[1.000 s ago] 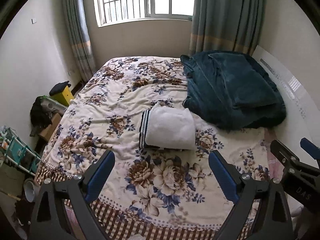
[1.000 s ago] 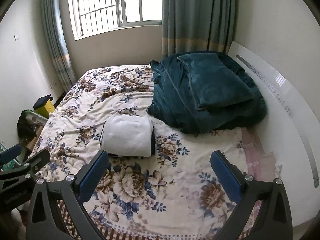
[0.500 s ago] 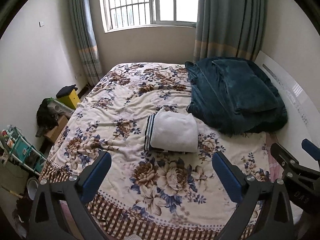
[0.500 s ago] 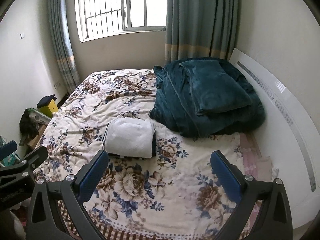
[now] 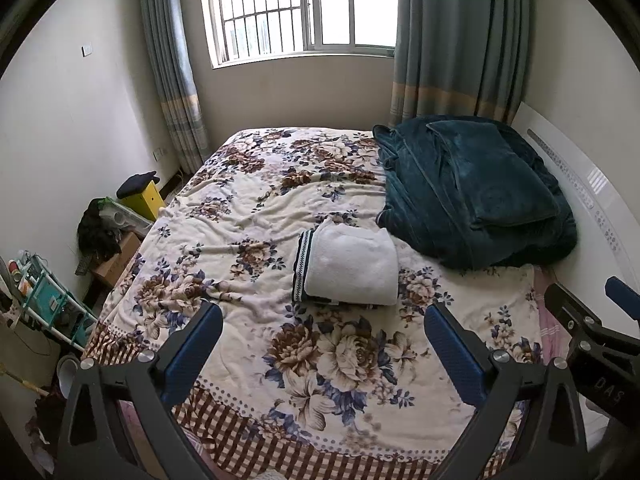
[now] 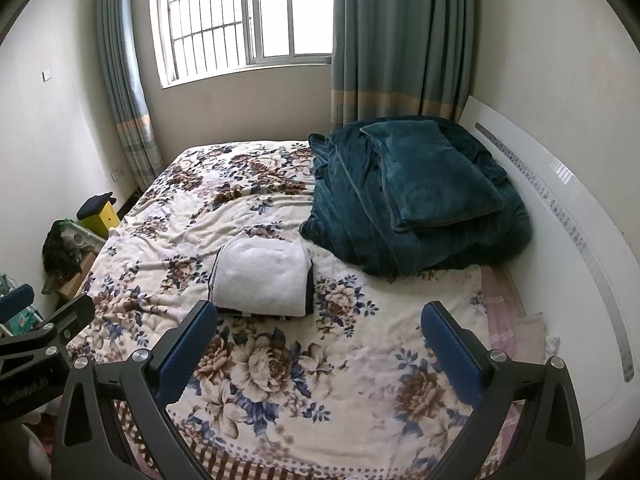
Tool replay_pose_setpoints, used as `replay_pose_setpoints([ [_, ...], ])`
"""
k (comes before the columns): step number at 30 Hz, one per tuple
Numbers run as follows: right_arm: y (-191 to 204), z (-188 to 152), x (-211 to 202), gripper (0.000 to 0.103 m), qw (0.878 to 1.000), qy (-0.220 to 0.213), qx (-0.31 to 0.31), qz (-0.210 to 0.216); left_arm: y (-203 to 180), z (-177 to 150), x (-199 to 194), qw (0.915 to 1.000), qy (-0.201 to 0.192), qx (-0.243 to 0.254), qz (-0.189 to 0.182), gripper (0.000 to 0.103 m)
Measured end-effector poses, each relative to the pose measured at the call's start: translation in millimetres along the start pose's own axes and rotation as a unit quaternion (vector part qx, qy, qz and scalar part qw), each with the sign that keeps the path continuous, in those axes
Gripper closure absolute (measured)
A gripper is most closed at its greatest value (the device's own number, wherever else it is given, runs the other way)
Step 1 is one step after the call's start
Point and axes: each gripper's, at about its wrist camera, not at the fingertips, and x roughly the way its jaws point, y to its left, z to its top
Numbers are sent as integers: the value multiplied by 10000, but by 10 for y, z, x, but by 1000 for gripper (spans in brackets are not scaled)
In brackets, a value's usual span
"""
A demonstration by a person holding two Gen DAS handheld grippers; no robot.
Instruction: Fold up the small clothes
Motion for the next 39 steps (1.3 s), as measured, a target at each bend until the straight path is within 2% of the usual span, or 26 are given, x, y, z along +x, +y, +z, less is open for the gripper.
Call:
replay_pose_setpoints([
  [39, 9, -80, -10, 0, 10000, -2, 28, 23, 72, -25, -112, 10000, -18, -30, 36, 0],
])
